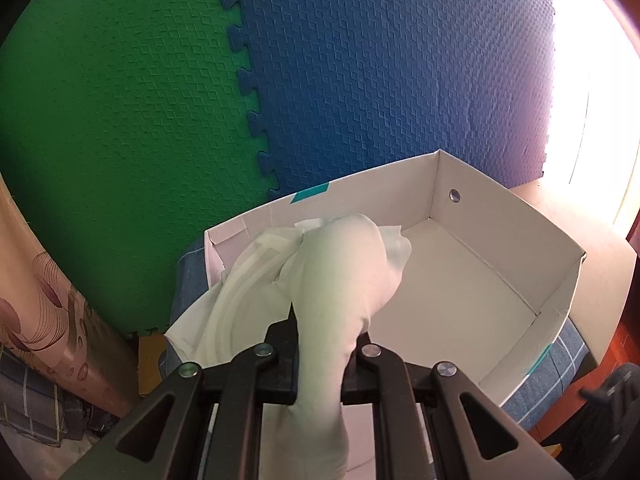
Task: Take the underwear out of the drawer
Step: 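Carry the white underwear over the XINCCI box with the left gripper, then open left gripper over the box while right gripper grasps pale green underwear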
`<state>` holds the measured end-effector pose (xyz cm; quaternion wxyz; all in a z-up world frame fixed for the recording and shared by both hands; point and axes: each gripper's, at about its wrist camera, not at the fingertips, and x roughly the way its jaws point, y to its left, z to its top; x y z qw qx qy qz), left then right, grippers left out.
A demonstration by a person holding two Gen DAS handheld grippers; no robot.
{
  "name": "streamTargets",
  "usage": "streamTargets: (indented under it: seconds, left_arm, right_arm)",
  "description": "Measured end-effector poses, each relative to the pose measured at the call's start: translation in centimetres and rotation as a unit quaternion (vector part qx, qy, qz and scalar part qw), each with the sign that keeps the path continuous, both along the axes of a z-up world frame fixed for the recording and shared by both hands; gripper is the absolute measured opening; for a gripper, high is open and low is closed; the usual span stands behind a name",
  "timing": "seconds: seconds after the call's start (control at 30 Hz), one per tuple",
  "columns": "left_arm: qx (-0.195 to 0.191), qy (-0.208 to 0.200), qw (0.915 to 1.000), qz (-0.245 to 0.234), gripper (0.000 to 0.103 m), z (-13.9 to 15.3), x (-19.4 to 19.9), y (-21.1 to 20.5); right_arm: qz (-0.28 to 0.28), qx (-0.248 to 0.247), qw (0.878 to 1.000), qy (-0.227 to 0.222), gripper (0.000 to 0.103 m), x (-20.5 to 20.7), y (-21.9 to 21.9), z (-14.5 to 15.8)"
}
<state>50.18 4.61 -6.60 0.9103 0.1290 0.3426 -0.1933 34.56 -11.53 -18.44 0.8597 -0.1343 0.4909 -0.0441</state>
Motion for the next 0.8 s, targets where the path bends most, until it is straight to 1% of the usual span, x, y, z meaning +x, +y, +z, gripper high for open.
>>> streamTargets:
  seconds: [0.07, 0.13, 0.27, 0.37, 0.47, 0.5, 0.57, 0.63, 0.7, 0.73, 0.8]
  left_arm:
    - [-0.005, 0.007, 1.0000, 0.001, 0.012, 0.0, 0.3, 0.0]
    - [-0.005, 0.010, 0.9999, 0.003, 0.012, -0.1, 0.5, -0.1]
    - [0.000, 0.019, 0.9998, 0.007, 0.012, -0.7, 0.9, -0.6]
    - [0.002, 0.026, 0.9996, 0.007, 0.012, -0.9, 1.1, -0.8]
    - [-0.008, 0.028, 0.9996, 0.006, 0.012, -0.6, 1.1, -1.1]
    - [-0.015, 0.026, 0.9995, 0.004, 0.012, -0.3, 1.1, -1.1]
    - [-0.024, 0.019, 0.9995, -0.001, 0.012, 0.5, 1.0, -1.3]
    - [-0.026, 0.020, 0.9994, -0.010, 0.012, 0.7, 1.1, -1.8]
    - [-0.010, 0.036, 0.9993, -0.009, 0.012, 0.1, 1.6, -2.2]
    - [-0.004, 0.051, 0.9987, -0.003, 0.012, -0.6, 2.1, -2.2]
    - [0.003, 0.082, 0.9965, 0.016, 0.012, -2.2, 3.3, -1.9]
  right_arm:
    - [0.010, 0.001, 1.000, 0.021, 0.102, -0.4, 0.1, -2.4]
    - [0.008, 0.009, 0.999, 0.050, 0.102, -0.6, 0.0, -4.7]
    - [0.002, 0.074, 0.992, 0.101, 0.102, -0.5, -0.1, -8.1]
    - [-0.004, 0.101, 0.988, 0.118, 0.102, -0.2, -0.5, -9.4]
    - [-0.013, 0.122, 0.986, 0.109, 0.102, 0.0, -2.2, -9.1]
    - [-0.014, 0.125, 0.987, 0.104, 0.102, 0.0, -3.1, -8.9]
    - [-0.027, 0.112, 0.989, 0.094, 0.102, 0.2, -4.6, -8.6]
    - [-0.040, 0.103, 0.989, 0.095, 0.102, 0.4, -5.7, -8.6]
    - [-0.036, 0.129, 0.984, 0.113, 0.102, 0.5, -6.1, -9.5]
    - [-0.031, 0.131, 0.984, 0.120, 0.102, 0.5, -5.8, -10.0]
    - [-0.012, 0.114, 0.984, 0.135, 0.102, 0.7, -4.6, -11.2]
